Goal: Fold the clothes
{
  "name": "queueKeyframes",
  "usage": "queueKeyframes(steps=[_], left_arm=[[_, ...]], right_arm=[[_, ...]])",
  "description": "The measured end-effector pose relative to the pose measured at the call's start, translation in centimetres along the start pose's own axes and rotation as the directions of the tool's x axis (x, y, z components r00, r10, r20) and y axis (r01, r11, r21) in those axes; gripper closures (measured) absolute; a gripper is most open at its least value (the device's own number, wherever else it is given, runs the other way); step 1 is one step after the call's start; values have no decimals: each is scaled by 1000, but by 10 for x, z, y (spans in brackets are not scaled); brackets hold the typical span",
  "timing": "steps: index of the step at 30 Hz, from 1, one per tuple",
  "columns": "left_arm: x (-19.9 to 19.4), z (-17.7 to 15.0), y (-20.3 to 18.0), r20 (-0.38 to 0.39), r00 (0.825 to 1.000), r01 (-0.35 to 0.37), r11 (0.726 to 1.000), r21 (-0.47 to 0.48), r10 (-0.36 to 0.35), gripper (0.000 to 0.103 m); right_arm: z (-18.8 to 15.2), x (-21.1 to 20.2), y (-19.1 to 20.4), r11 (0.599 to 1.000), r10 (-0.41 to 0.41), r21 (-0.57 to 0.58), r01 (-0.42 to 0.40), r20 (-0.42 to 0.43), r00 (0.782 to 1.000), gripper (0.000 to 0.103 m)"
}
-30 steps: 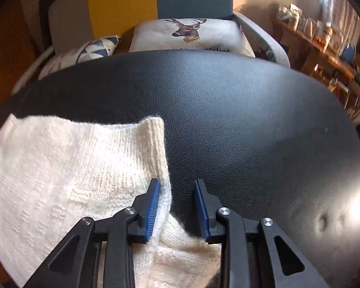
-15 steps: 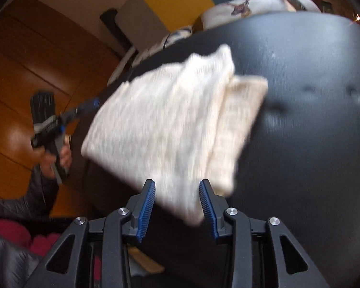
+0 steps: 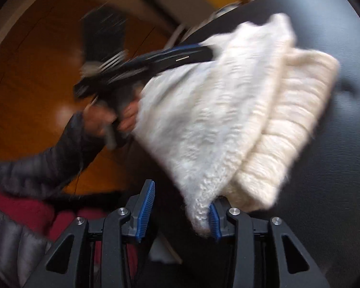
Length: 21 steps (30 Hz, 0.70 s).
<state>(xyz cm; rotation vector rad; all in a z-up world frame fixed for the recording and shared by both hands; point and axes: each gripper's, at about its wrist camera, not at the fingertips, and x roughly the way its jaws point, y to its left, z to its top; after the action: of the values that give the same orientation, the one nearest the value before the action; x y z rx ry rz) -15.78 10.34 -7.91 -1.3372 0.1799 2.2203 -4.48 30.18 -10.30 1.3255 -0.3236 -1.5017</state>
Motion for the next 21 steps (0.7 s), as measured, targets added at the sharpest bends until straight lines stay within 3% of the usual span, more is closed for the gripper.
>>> queueKeyframes(steps=[2, 3, 21], left_arm=[[21, -9, 9, -59, 998, -6, 998, -59, 3, 37], [20, -12, 12, -27, 1000, 10, 997, -79, -12, 36], [18, -14, 8, -2, 1000, -21, 996, -84, 21, 35]], right_arm=[[-4, 13, 7, 998, -47, -44, 43, -93, 995, 64], [-5, 16, 8, 997, -65, -54, 59, -114, 991, 65], [-24, 9, 28, 976, -210, -64, 206, -51, 976, 65]])
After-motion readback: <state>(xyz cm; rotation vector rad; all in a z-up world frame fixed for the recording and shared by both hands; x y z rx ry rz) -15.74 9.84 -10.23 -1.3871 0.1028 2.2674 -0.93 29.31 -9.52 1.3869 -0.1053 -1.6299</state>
